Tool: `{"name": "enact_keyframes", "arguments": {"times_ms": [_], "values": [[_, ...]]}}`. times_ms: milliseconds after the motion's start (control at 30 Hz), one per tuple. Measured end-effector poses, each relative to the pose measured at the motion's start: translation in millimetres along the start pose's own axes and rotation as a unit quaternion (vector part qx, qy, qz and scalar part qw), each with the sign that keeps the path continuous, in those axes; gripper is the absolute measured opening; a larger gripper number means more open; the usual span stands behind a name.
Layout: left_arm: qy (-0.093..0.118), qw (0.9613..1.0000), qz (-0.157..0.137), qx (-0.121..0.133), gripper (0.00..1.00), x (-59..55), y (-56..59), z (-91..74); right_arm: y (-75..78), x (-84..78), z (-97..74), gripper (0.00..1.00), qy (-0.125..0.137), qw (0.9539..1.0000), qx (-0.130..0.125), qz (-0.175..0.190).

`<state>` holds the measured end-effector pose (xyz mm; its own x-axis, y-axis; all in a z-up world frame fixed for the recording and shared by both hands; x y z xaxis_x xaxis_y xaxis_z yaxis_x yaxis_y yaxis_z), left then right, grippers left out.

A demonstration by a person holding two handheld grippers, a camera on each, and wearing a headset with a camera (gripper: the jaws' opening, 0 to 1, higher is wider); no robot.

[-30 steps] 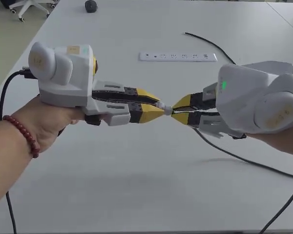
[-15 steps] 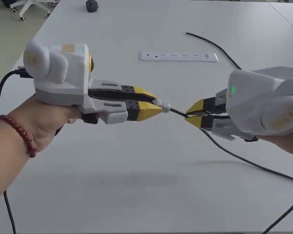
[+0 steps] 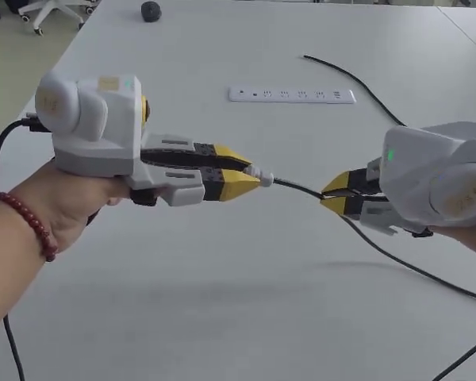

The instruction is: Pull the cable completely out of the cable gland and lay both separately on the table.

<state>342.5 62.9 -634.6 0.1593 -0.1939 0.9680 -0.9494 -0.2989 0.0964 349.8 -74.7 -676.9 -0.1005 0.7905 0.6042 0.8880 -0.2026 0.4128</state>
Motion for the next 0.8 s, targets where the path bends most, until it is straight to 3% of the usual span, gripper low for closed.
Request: {"name": "enact_keyframes", "arguments": {"times_ms": [200, 433, 533, 567, 600, 667, 733, 800], "values": [[-0.001, 1.0000, -0.002, 0.004, 0.16, -2.7, -2.0, -2.7, 9.8, -20.6, 6.2, 0.00, -0.029, 0.9995, -0.006, 0.009], [0.003, 0.9999, -0.005, 0.009, 0.16, -2.1, -5.2, -4.3, 36.9, -43.6, 17.1, 0.00, -0.055, 0.9959, -0.027, 0.067], [0.003, 0.9999, -0.005, 0.009, 0.16, -2.5, -5.9, -3.3, 50.1, -46.7, 24.3, 0.00, -0.052, 0.9924, -0.038, 0.105], [0.002, 0.9999, -0.005, 0.009, 0.16, -3.3, -6.3, -2.6, 55.6, -49.3, 27.8, 0.00, -0.059, 0.9893, -0.041, 0.127], [0.003, 0.9999, -0.006, 0.009, 0.16, -3.9, -6.7, -1.9, 62.0, -49.6, 30.9, 0.00, -0.057, 0.9892, -0.047, 0.127], [0.005, 0.9999, -0.007, 0.010, 0.16, -5.4, -8.0, 0.3, 72.8, -52.7, 40.3, 0.00, -0.056, 0.9835, -0.048, 0.165], [0.001, 0.9999, -0.004, 0.010, 0.16, -8.1, -8.5, 3.6, 87.9, -56.4, 49.6, 0.00, -0.057, 0.9819, -0.061, 0.170], [0.001, 0.9999, -0.006, 0.009, 0.16, -10.7, -9.1, 6.2, 99.1, -62.4, 60.1, 0.00, -0.060, 0.9767, -0.063, 0.196]]}}
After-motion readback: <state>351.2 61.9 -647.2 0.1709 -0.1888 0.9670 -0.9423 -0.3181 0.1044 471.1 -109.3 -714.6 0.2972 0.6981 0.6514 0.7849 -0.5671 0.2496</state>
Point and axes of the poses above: the centre of the closed fingertips' face, and the gripper's own axes: z roughly forward along the fingers, y roughly to its right, x roughly out of its top, the point moved 4 cm from there along -z, roughly backward along the fingers, and after that the axes turned 2 degrees about z, right-handed, at the moved point
